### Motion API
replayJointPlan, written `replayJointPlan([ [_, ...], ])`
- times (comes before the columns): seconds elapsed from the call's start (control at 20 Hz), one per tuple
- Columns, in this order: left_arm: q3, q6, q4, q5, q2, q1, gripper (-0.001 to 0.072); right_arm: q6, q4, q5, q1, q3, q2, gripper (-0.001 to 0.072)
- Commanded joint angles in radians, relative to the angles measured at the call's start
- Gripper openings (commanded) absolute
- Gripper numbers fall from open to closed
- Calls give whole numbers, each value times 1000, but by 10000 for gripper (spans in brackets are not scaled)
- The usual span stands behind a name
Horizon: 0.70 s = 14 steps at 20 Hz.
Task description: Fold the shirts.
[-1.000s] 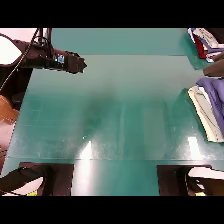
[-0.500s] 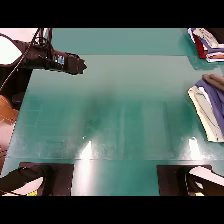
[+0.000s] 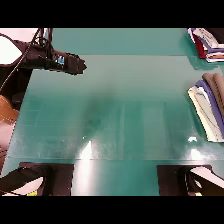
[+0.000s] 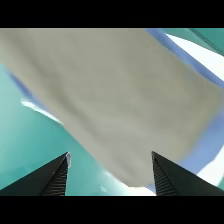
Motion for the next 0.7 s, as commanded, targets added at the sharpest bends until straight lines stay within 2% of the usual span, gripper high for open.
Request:
replayJointPlan([
  [0.0, 0, 0, 0, 2, 1, 0, 26, 11, 121, -20, 131, 40, 5, 596],
  [0.25, 0, 0, 0, 13, 1, 0, 26, 10, 124, -84, 560, 70, 4, 576],
  [0.3, 0, 0, 0, 23, 1, 0, 26, 9, 117, -110, 645, 69, 5, 487],
  [0.4, 0, 0, 0, 43, 1, 0, 26, 8, 117, -159, 789, 69, -2, 248],
  [0.45, 0, 0, 0, 51, 1, 0, 26, 6, 116, -177, 845, 69, -5, 176],
  [0.5, 0, 0, 0, 60, 1, 0, 25, -15, 117, -193, 894, 69, -10, 62],
  [0.55, 0, 0, 0, 66, 1, 0, 26, -32, 114, -205, 935, 69, -13, 15],
  [0.65, 0, 0, 0, 85, 1, 0, 26, -42, 115, -215, 988, 69, -20, 15],
])
